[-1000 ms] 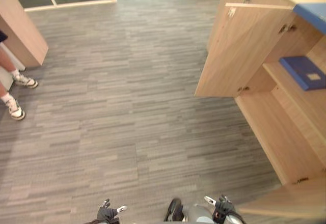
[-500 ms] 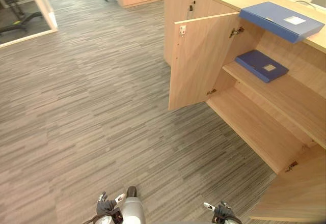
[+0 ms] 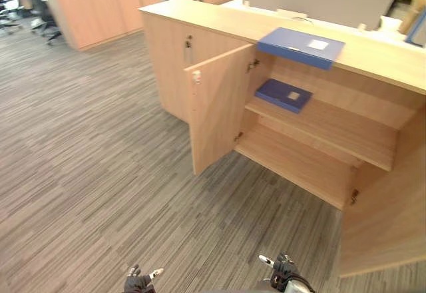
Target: Walk over to the cabinet, pick up the folder, carry it to the office cabinet, place the folder inside the office cabinet, then close the office cabinet door
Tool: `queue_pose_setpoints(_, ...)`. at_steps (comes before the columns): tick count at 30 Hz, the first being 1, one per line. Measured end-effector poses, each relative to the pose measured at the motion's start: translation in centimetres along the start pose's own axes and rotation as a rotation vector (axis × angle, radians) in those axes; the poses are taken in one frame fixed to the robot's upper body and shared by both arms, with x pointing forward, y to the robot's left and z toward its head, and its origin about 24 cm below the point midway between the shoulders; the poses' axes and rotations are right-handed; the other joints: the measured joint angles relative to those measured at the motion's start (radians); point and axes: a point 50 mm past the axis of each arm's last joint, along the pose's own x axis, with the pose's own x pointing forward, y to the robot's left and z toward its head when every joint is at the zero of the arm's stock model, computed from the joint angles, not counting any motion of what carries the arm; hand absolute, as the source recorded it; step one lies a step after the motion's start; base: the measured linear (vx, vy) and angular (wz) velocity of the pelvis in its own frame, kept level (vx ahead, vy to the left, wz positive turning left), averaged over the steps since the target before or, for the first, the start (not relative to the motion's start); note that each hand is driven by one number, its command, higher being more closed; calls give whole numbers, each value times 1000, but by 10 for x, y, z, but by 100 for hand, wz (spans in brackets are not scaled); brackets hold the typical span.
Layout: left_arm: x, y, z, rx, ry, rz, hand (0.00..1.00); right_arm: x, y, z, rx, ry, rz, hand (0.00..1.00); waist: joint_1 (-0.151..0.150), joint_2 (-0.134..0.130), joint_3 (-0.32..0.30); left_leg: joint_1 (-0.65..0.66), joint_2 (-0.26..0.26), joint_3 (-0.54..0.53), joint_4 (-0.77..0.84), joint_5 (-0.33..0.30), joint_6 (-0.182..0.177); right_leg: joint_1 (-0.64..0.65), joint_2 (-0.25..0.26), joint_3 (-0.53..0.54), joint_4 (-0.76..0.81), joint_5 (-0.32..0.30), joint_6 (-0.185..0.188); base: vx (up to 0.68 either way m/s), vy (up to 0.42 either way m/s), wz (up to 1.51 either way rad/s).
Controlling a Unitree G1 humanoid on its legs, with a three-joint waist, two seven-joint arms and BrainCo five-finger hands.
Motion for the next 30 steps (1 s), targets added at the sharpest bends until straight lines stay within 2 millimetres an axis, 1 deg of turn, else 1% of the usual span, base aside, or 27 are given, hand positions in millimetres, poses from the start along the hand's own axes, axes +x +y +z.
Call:
queue_pose_setpoints(1, 0, -4, -1, 7, 3, -14, 0, 1, -1, 2, 29, -4, -2, 0, -6, 9, 6, 11, 19, 13, -4, -1, -6, -8, 27, -28, -46, 1, 0, 180, -133, -62)
queue_pose_setpoints(2, 0, -5, 0, 14, 3, -20, 0, 1, 0, 3, 50, -3, -2, 0, -10, 7, 11, 26, 29, 26, -14, -4, -17, -13, 44, -53, -102, 6, 0, 234, -202, -52)
queue_pose_setpoints(3, 1, -4, 1, 19, -2, -19, 0, 1, 0, 2, 60, 0, -2, 0, -11, -5, 18, 53, 29, 42, -26, -14, -40, -16, 56, -59, -190, 23, -9, 213, -206, -44)
queue_pose_setpoints(4, 1, -3, 3, 20, -6, -15, 0, 0, 0, 1, 68, 4, -2, 0, -12, -18, 22, 67, 22, 44, -27, -22, -54, -15, 57, -55, -229, 68, -24, 236, -217, -46)
queue_pose_setpoints(5, 1, -9, 0, 22, 12, -28, 0, 1, -7, 2, 76, 4, -20, 0, -12, -2, 29, 85, 35, 39, -33, -33, -61, -10, 81, -52, -210, 50, -39, 249, -244, -38)
queue_pose_setpoints(6, 1, -13, -1, 23, 19, -38, 0, 2, -10, 4, 73, 4, -28, 0, -15, 13, 24, 85, 53, 24, -37, -34, -61, -13, 104, -52, -202, 21, -44, 252, -248, -34)
queue_pose_setpoints(7, 1, -15, 0, 28, 16, -43, 0, 2, -10, 4, 73, 3, -29, 0, -16, 16, 23, 87, 62, 13, -41, -36, -63, -16, 115, -52, -194, -2, -42, 246, -279, -18)
queue_pose_setpoints(9, 2, -19, 4, 51, 2, -60, 0, 1, -13, -1, 92, 18, -46, 0, -17, 16, 22, 108, 112, -33, -49, -42, -71, 11, 165, -76, -193, -48, -53, 240, -283, 3)
queue_pose_setpoints(11, 2, -20, 5, 54, -5, -65, 0, -1, -18, -8, 65, 39, -61, 0, -18, 19, 12, 107, 151, -71, -8, -46, -77, 51, 201, -100, -224, -69, -53, 224, -256, 21)
queue_pose_setpoints(12, 2, -19, 5, 52, -9, -66, 0, -2, -21, -13, 40, 52, -66, 0, -16, 15, 8, 92, 174, -86, 55, -46, -77, 88, 227, -109, -267, -71, -56, 230, -227, 16)
queue_pose_setpoints(14, 2, -19, 8, 51, -22, -70, 0, -3, -22, -17, 32, 63, -71, 0, -17, 19, 3, 47, 202, -103, 191, -52, -87, 137, 257, -112, -328, -71, -55, 267, -142, 0)
queue_pose_setpoints(15, 1, -18, 10, 49, -34, -74, 0, -5, -25, -21, 11, 77, -77, 0, -18, 22, -6, -39, 236, -142, 398, -54, -104, 179, 284, -108, -370, -66, -52, 363, -68, -8)
queue_pose_setpoints(16, 1, -18, 10, 49, -37, -74, 0, -5, -26, -22, 5, 81, -78, 0, -16, 26, -8, -78, 249, -162, 490, -46, -117, 196, 292, -105, -376, -65, -52, 320, -6, -18)
queue_pose_setpoints(17, 1, -18, 10, 48, -36, -74, 0, -5, -28, -22, 0, 88, -82, 0, -13, 29, -8, -136, 268, -197, 634, -32, -147, 217, 308, -95, -389, -63, -54, 335, 65, -34)
queue_pose_setpoints(18, 1, -17, 11, 41, -42, -68, 0, -4, -26, -20, -35, 87, -70, 0, -11, 34, -2, -201, 277, -224, 816, -32, -148, 253, 327, -70, -407, -69, -72, 324, 102, -52)
queue_pose_setpoints(19, 1, -15, 12, 32, -46, -59, 0, -4, -23, -19, -69, 84, -57, 0, -7, 31, 1, -235, 277, -222, 908, -39, -147, 278, 335, -45, -425, -69, -72, 324, 119, -71)
queue_pose_setpoints(20, 1, -13, 13, 30, -51, -52, 0, -3, -19, -17, -95, 81, -42, 0, 0, 25, 4, -270, 266, -214, 962, -55, -129, 308, 335, -17, -443, -68, -69, 313, 151, -92)
queue_pose_setpoints(21, 1, -11, 14, 25, -58, -48, 0, -2, -15, -15, -133, 77, -27, 0, 13, 21, 7, -314, 247, -214, 971, -89, -109, 344, 333, 23, -472, -61, -58, 241, 151, -93)
queue_pose_setpoints(22, 1, -10, 14, 14, -61, -43, 0, -1, -12, -14, -144, 75, -19, 0, 20, 20, 7, -338, 238, -215, 959, -104, -99, 358, 327, 41, -483, -55, -49, 281, 229, -109)
queue_pose_setpoints(23, 1, -9, 17, -13, -73, -35, 0, 0, -6, -12, -142, 78, -7, 0, 34, 14, 12, -387, 217, -217, 905, -140, -84, 378, 303, 81, -490, -43, -26, 270, 302, -110)
queue_pose_setpoints(24, 1, -9, 20, -40, -86, -33, 0, 1, 0, -11, -138, 77, 5, 0, 46, 4, 18, -415, 185, -220, 796, -161, -70, 401, 264, 115, -494, -40, -21, 332, 410, -103)
queue_pose_setpoints(25, 1, -9, 20, -56, -87, -31, 0, 1, 2, -11, -138, 76, 9, 0, 48, 1, 20, -428, 172, -224, 726, -164, -64, 412, 245, 125, -496, -41, -5, 356, 471, -86)
queue_pose_setpoints(26, 0, -9, 17, -89, -79, -27, 0, 1, 6, -11, -163, 73, 22, 0, 48, 6, 17, -430, 145, -255, 515, -124, -63, 432, 213, 146, -505, -43, 35, 398, 495, -69)
queue_pose_setpoints(27, 0, -4, 15, -131, -70, -5, 0, -1, 11, -16, -172, 85, 37, 0, 59, -2, 7, -419, 114, -259, 472, -42, -82, 452, 180, 177, -520, -53, 77, 365, 408, -49)
queue_pose_setpoints(28, 0, 1, 14, -149, -65, 14, 0, -2, 17, -19, -179, 91, 53, 0, 55, -18, -2, -413, 94, -245, 459, -46, -73, 453, 162, 181, -533, -47, 68, 350, 350, -14)
queue_pose_setpoints(29, 1, 4, 16, -174, -71, 32, 0, -3, 27, -21, -177, 95, 80, 0, 53, -42, -14, -417, 72, -244, 455, -52, -62, 438, 164, 185, -556, -14, 50, 295, 289, 0)
queue_pose_setpoints(30, 1, 9, 14, -205, -59, 52, 0, -3, 34, -22, -173, 101, 95, 0, 62, -48, -13, -418, 49, -255, 463, -59, -51, 429, 152, 176, -563, 23, 34, 272, 279, -5)
